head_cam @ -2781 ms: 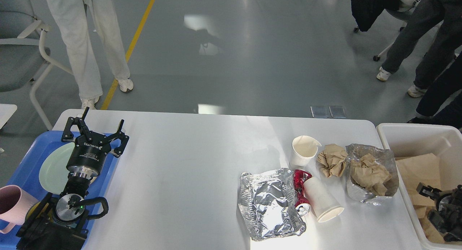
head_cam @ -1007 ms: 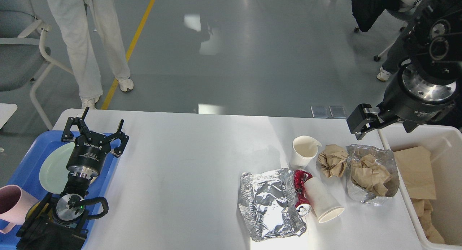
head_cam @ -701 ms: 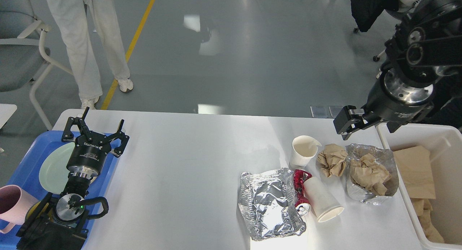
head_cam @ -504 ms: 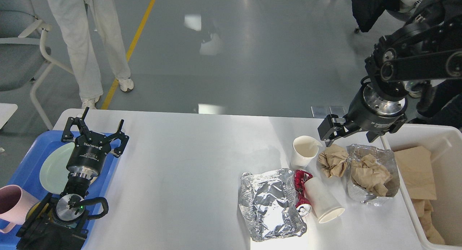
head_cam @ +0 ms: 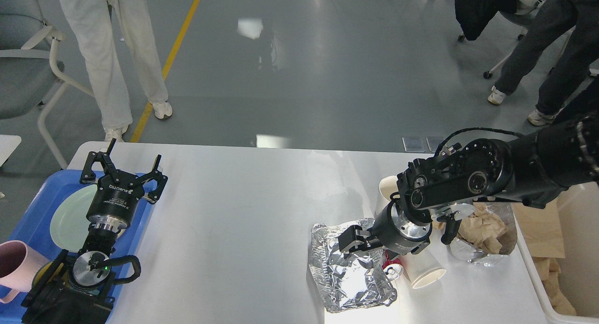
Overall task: Tidy desktop
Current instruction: 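Move the right gripper down to the crumpled aluminum foil, then grasp the aluminum foil with the right gripper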
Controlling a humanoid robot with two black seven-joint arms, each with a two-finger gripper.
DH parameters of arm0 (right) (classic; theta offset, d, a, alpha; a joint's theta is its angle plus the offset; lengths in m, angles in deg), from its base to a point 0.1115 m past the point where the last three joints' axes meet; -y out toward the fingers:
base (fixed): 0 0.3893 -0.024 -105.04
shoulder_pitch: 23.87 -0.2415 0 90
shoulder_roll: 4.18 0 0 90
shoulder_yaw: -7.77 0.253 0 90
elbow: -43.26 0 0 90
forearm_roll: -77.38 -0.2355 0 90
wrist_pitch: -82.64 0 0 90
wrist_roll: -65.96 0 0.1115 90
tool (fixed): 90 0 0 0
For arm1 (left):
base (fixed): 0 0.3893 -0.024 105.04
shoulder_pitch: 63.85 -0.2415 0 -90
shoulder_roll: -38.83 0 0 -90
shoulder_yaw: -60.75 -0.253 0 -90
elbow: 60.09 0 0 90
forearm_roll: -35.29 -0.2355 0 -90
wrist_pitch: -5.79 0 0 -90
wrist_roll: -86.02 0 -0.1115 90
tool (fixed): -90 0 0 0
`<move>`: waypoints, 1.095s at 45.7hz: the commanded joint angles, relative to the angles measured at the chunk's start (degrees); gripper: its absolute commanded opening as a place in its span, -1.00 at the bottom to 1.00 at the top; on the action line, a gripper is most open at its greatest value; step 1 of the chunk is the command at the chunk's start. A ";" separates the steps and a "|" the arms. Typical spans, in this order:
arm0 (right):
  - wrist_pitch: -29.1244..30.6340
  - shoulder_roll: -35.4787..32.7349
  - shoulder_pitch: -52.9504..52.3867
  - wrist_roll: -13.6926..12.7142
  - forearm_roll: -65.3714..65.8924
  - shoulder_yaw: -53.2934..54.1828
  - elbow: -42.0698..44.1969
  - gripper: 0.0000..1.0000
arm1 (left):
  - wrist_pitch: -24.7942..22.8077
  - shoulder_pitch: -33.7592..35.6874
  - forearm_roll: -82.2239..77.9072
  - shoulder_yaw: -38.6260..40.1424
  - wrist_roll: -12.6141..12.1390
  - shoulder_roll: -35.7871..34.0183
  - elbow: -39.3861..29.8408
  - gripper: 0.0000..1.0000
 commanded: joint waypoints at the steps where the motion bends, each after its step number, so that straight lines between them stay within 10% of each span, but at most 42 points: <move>1: -1.45 1.56 1.91 0.04 0.15 0.21 -0.32 1.00 | 0.01 0.00 0.00 0.00 0.01 0.12 0.01 0.93; 28: -9.19 4.99 5.25 0.04 4.99 6.61 0.29 1.00 | 0.01 0.00 0.00 -0.09 0.01 0.12 0.01 0.93; 50: -13.41 18.61 21.16 -3.38 5.52 10.67 19.89 0.94 | 0.01 0.00 0.00 0.00 0.01 0.12 0.01 0.93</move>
